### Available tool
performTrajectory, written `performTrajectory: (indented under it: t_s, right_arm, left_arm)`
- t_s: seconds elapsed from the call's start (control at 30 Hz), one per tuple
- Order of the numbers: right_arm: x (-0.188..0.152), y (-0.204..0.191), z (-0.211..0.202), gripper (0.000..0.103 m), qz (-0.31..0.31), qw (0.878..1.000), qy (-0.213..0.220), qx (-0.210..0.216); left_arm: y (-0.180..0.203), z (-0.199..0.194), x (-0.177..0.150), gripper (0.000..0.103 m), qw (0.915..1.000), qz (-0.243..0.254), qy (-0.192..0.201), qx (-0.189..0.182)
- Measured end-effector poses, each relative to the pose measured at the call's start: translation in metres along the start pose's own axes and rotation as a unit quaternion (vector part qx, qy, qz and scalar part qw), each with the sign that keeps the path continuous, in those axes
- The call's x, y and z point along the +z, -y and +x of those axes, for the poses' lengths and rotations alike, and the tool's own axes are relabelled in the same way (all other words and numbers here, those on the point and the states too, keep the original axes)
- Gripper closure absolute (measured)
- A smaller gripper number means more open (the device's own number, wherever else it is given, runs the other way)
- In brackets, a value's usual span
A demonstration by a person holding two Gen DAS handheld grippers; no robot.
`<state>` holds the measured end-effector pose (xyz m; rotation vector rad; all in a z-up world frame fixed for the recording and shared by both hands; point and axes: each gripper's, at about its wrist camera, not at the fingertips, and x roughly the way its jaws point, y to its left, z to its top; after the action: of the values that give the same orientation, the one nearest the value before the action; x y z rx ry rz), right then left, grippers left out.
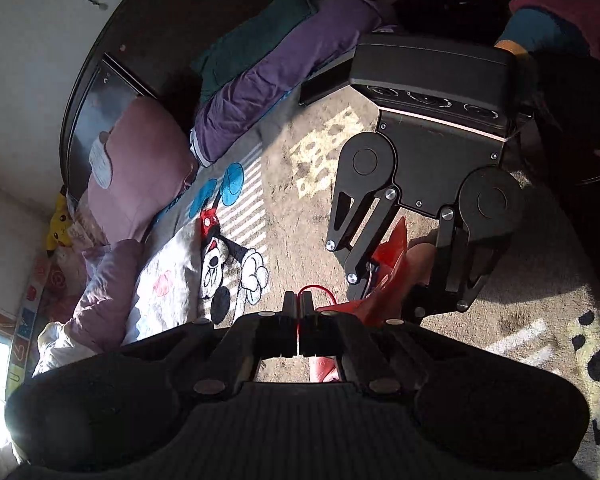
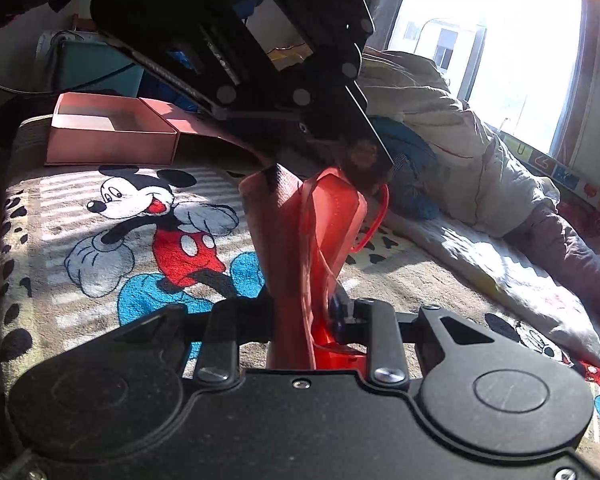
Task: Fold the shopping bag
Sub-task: 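Carry the rubber band to the bag top while the right gripper holds the bag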
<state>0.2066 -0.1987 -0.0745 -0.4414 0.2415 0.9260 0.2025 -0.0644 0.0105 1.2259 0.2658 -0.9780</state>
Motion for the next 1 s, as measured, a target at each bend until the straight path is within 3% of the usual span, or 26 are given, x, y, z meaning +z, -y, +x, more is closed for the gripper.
performTrajectory:
  t_s: [0.2,0.57,0.9,1.0]
  right_arm:
    - [-0.001,0.004,-0.001,0.077,0.014,1.000,0.006,-0.010]
    - [-0.002,0.005,0.006,0.077,0.041,0.999,0.012,-0.024]
    - [-0.004,0.013,0.004,0.079,0.059,0.996,0.021,-0.060]
    - [-0.008,0.023,0.001,0.079,0.100,0.993,0.033,-0.056]
  left_arm:
    - [0.009,-0.005,0.003,0.103,0.9984,0.053,-0.012,-0.013]
    - [0.024,0.003,0.004,0.103,0.9932,0.100,-0.056,-0.020]
    - [0.043,0.010,0.012,0.103,0.9725,0.188,-0.138,-0.001]
    - [0.046,0.015,0.013,0.103,0.9669,0.206,-0.151,0.005]
